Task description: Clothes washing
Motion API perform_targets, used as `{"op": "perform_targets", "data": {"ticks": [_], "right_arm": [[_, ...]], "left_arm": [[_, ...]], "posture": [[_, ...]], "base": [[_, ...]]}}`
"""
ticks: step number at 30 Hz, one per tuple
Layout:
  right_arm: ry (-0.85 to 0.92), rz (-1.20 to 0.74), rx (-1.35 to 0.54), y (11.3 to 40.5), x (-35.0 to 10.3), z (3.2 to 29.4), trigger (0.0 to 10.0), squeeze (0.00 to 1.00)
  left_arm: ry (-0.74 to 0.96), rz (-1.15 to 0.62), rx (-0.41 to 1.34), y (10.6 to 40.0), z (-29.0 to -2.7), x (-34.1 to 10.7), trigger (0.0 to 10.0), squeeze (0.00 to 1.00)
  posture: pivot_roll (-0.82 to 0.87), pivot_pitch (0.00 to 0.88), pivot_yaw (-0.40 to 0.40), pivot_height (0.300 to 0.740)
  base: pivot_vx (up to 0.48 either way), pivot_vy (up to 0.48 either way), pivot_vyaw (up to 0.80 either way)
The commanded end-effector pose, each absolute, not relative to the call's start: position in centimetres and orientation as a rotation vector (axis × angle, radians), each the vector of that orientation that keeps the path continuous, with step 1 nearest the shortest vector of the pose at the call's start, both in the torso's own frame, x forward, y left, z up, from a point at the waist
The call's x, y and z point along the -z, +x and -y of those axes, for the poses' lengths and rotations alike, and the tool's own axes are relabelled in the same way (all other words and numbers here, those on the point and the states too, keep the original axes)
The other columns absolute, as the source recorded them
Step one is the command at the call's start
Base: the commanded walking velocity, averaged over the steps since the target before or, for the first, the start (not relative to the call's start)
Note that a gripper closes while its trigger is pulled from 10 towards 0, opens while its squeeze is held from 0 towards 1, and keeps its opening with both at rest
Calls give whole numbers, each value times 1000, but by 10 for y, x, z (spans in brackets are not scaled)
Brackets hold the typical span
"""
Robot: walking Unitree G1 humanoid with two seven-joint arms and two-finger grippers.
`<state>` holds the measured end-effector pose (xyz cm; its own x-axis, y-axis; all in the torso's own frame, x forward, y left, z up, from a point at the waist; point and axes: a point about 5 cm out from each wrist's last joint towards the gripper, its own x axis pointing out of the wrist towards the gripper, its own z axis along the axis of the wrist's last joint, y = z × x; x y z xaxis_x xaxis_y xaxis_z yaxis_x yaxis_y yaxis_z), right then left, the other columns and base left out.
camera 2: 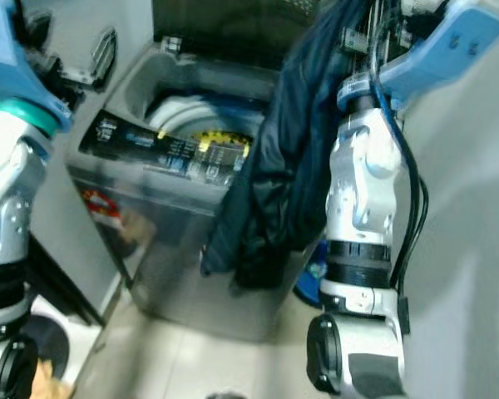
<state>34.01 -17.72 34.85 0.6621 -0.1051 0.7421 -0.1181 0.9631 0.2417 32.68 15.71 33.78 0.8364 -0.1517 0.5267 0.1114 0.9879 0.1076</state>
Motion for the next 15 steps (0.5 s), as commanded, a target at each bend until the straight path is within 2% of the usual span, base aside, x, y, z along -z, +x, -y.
{"op": "perform_targets", "data": {"ticks": [1, 13, 15], "right_arm": [[271, 864, -42, 339, -351, 168, 10000, 0], [258, 840, -31, 342, -347, 169, 10000, 0], [257, 838, -29, 342, -347, 169, 10000, 0]], "left_arm": [[81, 559, 121, 327, -161, -337, 10000, 0], [79, 554, 125, 327, -160, -336, 10000, 0], [77, 550, 126, 328, -160, -336, 10000, 0]], "posture": [[52, 0, 23, 740], [53, 0, 23, 740], [53, 0, 23, 740]], "base": [[480, 0, 0], [444, 0, 0], [0, 0, 0]]}}
